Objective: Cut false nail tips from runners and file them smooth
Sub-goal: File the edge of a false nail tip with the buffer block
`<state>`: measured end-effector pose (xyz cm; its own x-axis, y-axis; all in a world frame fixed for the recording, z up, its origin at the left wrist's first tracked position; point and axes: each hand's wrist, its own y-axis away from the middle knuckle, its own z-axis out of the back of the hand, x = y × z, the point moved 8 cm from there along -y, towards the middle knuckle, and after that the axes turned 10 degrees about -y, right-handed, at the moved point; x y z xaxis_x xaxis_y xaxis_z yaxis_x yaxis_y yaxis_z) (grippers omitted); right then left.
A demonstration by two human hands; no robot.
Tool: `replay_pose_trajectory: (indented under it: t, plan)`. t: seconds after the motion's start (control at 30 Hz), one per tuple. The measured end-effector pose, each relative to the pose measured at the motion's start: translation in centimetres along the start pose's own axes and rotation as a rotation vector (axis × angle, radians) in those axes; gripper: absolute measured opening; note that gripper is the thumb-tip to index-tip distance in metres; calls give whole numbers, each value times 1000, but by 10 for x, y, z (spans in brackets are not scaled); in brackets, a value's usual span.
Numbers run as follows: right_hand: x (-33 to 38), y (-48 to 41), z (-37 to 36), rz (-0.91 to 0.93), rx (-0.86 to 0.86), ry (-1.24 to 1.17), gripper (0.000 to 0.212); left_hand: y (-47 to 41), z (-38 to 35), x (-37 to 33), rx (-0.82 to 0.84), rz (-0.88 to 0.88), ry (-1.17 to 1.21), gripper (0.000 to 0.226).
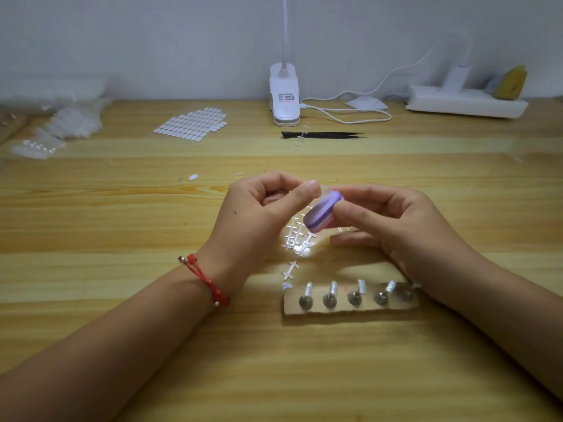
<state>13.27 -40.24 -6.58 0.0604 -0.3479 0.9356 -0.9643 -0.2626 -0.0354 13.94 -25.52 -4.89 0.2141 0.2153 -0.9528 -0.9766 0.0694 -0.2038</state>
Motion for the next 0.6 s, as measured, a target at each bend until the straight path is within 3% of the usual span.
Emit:
replay_pose_trajectory:
  t: [0.2, 0.33, 0.47, 0.6]
  plan:
    - [2, -3, 12, -14, -104, -185, 32, 0, -1, 0, 30, 9, 12, 15]
    - [0, 0, -1, -5, 1, 6, 27, 2, -6, -4, 71, -35, -9, 12]
    - [1, -3, 9, -15, -80, -140, 28, 0, -5, -3, 74, -16, -14, 12]
    - [-1, 0, -3, -21, 23, 45, 27, 1, -5, -3, 68, -15, -35, 12]
